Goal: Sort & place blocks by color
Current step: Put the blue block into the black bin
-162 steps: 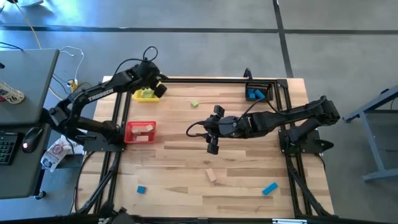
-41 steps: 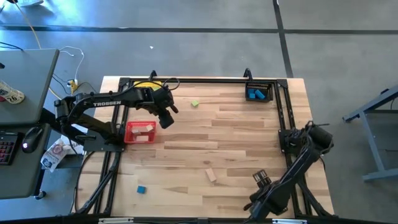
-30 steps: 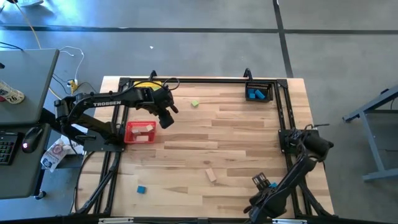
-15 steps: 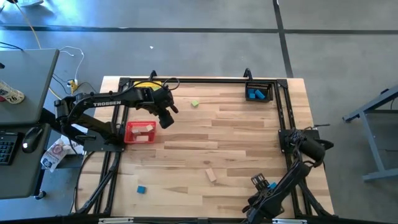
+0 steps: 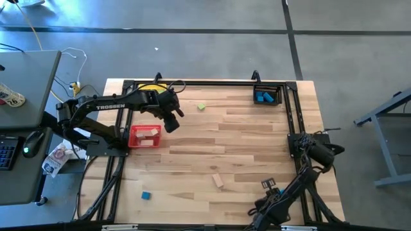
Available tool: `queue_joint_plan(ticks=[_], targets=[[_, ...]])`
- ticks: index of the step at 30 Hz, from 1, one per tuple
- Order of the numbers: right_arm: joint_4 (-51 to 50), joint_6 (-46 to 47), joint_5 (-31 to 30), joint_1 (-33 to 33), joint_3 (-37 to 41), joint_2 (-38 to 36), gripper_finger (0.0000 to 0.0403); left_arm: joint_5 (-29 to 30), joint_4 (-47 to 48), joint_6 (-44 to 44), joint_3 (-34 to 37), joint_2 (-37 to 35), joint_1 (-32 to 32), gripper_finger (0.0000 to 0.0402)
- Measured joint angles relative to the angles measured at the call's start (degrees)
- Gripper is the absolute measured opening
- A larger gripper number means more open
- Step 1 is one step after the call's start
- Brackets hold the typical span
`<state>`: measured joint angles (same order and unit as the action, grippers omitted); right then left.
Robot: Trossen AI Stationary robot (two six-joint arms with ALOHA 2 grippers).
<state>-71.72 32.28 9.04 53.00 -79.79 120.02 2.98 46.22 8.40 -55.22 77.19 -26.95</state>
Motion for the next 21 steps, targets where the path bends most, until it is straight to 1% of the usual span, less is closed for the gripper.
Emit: queue_joint_plan(ticks=[3, 6, 11, 14, 18, 21], targets=[[-0.19, 4.60, -0.05, -0.57, 0.00, 0.00, 0.0068, 0.26, -0.31, -0.98, 0.00, 0.00, 0.01, 0.0115], [-0.76, 10.77, -2.32, -1.72, 0.02, -0.15, 0.0068, 0.28, -1.26, -2.67, 0.00, 0.00, 0.01, 0.0115], [-0.75, 18.39, -12.65, -4.82, 0.02, -2.14, 0.0068, 0.24, -1.39, -6.59, 0.00, 0.00, 0.01, 0.0115], [-1.41, 21.29, -18.92, -7.76, 0.02, -3.81, 0.0068, -0.96, -0.76, -7.77, 0.00, 0.00, -0.01, 0.0115], [-4.23, 23.85, -27.37, -13.19, 0.02, -6.39, 0.0068, -5.97, 0.70, -8.51, 0.00, 0.00, 0.32, 0.0115], [-6.45, 26.57, -31.84, -18.36, 0.02, -9.01, 0.0068, -9.96, 1.92, -10.21, 0.00, 0.00, 1.66, 0.0115]])
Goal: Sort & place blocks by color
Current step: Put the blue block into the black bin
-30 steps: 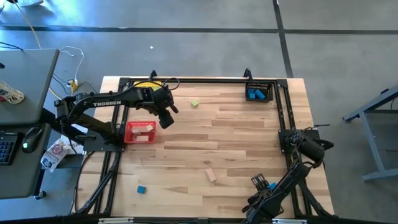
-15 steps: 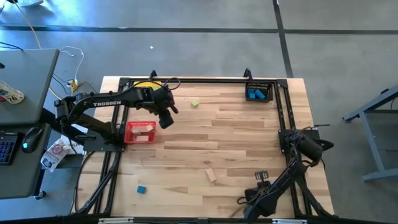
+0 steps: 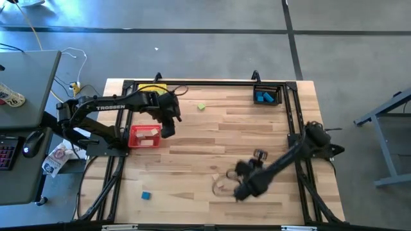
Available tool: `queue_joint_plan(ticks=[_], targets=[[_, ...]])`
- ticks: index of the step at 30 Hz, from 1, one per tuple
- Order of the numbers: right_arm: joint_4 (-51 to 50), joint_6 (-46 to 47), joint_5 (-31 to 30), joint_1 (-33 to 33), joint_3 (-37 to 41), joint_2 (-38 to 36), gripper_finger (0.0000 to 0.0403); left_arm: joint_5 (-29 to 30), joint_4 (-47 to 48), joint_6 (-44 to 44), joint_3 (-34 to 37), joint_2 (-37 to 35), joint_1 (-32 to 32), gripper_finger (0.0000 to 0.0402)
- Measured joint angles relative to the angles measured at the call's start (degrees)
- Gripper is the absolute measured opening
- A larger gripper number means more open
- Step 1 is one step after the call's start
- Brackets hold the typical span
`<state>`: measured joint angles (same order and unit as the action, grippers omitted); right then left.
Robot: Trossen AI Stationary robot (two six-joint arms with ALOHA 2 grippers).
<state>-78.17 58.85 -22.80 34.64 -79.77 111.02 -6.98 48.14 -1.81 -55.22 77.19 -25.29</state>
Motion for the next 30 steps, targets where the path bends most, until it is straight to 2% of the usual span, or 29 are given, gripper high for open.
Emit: queue_joint_plan(ticks=[4, 19, 24, 30], targets=[[-1.48, 0.36, -2.48, -7.86, 0.00, -4.20, 0.0068, -1.98, 1.20, -0.32, 0.00, 0.00, 2.98, 0.0115], [0.20, -20.71, -9.11, -33.94, 0.00, -21.30, 0.0068, -1.25, 4.27, 1.61, 0.00, 0.00, 15.34, 0.0115], [2.63, -28.53, -9.30, -44.17, 0.00, -23.72, 0.0068, -1.16, 2.65, 1.62, 0.00, 0.00, 16.97, 0.0115], [6.57, -38.14, -8.24, -56.44, 0.00, -23.21, 0.0068, -1.16, 1.31, 2.31, 0.00, 0.00, 17.22, 0.0115]])
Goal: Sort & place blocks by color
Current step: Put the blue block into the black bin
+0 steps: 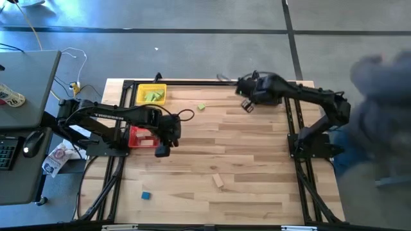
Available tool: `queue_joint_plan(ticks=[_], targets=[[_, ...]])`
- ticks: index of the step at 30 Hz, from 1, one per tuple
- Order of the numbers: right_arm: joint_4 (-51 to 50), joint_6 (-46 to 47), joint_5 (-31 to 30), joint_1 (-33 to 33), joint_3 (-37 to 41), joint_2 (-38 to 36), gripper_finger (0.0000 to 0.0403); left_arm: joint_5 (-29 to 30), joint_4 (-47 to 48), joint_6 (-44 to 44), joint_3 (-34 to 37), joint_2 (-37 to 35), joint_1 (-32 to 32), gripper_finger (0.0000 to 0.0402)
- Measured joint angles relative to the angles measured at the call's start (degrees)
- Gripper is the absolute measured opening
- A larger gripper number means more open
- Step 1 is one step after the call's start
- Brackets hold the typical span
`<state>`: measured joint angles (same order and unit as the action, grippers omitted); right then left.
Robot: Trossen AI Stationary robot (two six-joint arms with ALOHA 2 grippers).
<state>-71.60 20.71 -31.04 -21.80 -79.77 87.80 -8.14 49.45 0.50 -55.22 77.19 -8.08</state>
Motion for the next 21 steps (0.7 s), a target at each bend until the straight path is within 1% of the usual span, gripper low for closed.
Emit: queue_joint_plan(ticks=[4, 9, 12, 18, 21], targets=[[2.00, -4.55, 2.24, -7.48, 0.00, 1.31, 0.0068, 0.00, 0.17, 2.46, 0.00, 0.00, 0.02, 0.0115], [1.56, -8.47, 4.06, -13.86, 0.00, 4.93, 0.0068, 0.01, 0.44, 4.00, 0.00, 0.00, 0.95, 0.0115], [1.63, -10.01, 5.22, -16.26, 0.00, 7.53, 0.0068, 0.00, 0.32, 3.98, 0.00, 0.00, 1.89, 0.0115], [2.21, -12.19, 5.59, -18.88, 0.00, 12.41, 0.0068, 0.00, 0.33, 4.16, 0.00, 0.00, 3.43, 0.0115], [2.98, -12.48, 5.59, -20.03, 0.00, 14.68, 0.0068, -0.04, 0.44, 5.63, 0.00, 0.00, 4.35, 0.0115]])
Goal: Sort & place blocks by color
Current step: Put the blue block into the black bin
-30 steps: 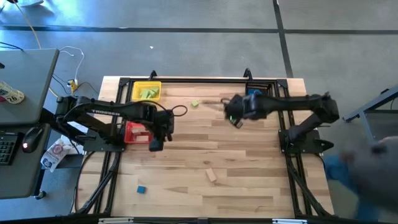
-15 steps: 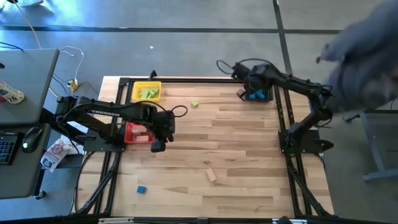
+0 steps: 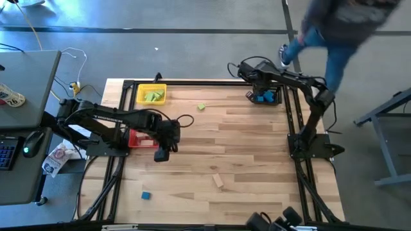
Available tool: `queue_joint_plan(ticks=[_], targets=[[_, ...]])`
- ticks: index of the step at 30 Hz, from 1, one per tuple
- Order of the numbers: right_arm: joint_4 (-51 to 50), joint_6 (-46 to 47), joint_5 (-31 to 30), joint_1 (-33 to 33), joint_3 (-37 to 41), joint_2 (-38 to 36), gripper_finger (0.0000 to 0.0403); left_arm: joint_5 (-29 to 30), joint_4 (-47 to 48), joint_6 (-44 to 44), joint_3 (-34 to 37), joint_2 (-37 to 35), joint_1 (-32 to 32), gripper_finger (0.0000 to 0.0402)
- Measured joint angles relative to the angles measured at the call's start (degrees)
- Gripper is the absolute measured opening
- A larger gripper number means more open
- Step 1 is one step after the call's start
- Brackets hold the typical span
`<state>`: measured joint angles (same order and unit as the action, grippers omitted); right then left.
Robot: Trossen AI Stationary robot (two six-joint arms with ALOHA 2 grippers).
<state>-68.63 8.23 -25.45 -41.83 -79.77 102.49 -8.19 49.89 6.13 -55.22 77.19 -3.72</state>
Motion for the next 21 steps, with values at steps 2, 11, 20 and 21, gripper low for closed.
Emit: queue_joint_plan(ticks=[2, 11, 20, 21], targets=[[0.26, -0.81, -0.05, -0.64, 0.00, 1.18, 0.0068, 0.02, 0.04, 1.15, 0.00, 0.00, 0.77, 0.0115], [1.88, 0.30, -3.10, -1.04, 0.00, 3.70, 0.0169, 0.01, 0.08, 4.80, 0.00, 0.00, 4.24, 0.0115], [0.54, 4.96, 0.92, -0.27, 0.00, 0.48, 0.0192, 0.36, 0.16, 6.01, 0.00, 0.00, 6.66, 0.0115], [0.23, 5.63, 2.39, 0.17, 0.00, -0.30, 0.0193, 0.83, 0.25, 6.91, 0.00, 0.00, 6.87, 0.0115]])
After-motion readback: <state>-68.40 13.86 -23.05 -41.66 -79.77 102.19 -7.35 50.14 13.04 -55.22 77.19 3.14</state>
